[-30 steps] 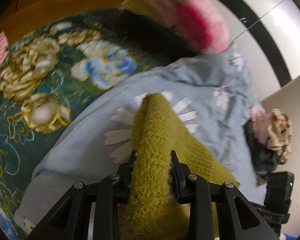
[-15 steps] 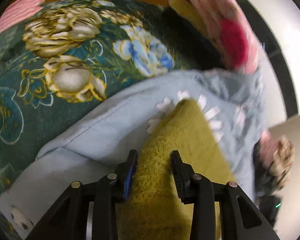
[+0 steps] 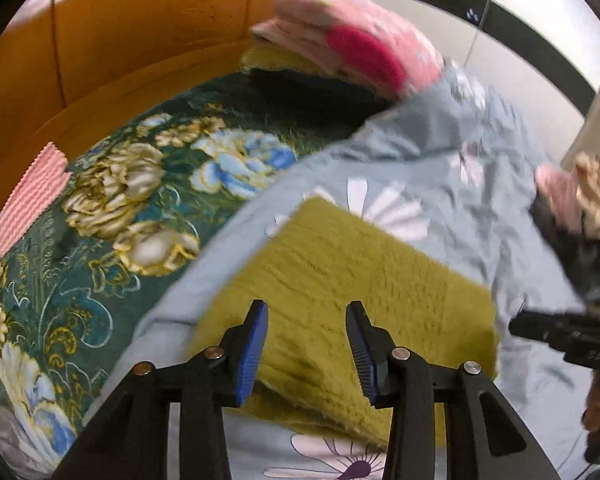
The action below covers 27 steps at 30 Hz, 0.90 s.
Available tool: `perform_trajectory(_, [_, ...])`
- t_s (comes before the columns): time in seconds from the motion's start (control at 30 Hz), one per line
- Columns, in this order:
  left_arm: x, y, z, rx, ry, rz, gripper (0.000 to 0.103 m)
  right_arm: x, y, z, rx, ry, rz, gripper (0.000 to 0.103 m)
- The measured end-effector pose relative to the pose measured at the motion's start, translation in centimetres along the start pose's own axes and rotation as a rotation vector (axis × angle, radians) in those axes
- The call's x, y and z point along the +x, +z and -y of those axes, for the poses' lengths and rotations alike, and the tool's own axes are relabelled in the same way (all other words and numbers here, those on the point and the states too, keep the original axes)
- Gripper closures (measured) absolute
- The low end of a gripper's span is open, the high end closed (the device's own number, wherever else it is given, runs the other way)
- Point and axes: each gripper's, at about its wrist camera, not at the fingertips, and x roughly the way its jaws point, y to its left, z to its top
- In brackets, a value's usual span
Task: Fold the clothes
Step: 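Lower the folded sweater onto the duvet and open both grippers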
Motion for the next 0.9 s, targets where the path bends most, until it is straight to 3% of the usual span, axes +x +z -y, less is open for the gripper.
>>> perform_trajectory(0.17, [1.8, -2.4, -0.7, 0.001, 0.036, -0.038, 0.059, 2.4, 0.2, -0.1, -0.094, -0.079, 0.005, 0.068])
perform_trajectory(0.37, [3.8, -4.3, -1.7, -0.014, 0.047, -0.056, 0.059, 5.0, -1.3, 1.9, -0.010, -0.087, -0.053, 0.068])
perform_trajectory(0.6, [2.8, -4.7, -0.9, -0.041, 0.083, -0.014, 0.059, 3.4, -2.2, 0.9, -0.047, -0.097, -0.012, 0.068])
perform_trajectory(0.67, [1.6, -5.3, 0.2, -0.033, 0.096, 0.026, 0.054, 2.5, -3.2, 0.3, -0.052, -0.095, 0.011, 0.068])
perform_trajectory(0.73, [0.7, -6.1, 1.0, -0.046, 0.080, 0.050, 0.033, 1.9, -4.5, -0.2, -0.042, -0.084, 0.009, 0.068])
perform_trajectory(0.83, [0.2, -8.4, 2.6, -0.058, 0.093, 0.036, 0.030, 1.8, -6.3, -1.4, -0.067, -0.099, -0.007, 0.067])
perform_trajectory(0.9, [0.3, -9.8, 3.1, -0.079, 0.085, 0.017, 0.029, 1.8, -7.4, -2.3, -0.120, -0.119, -0.003, 0.058])
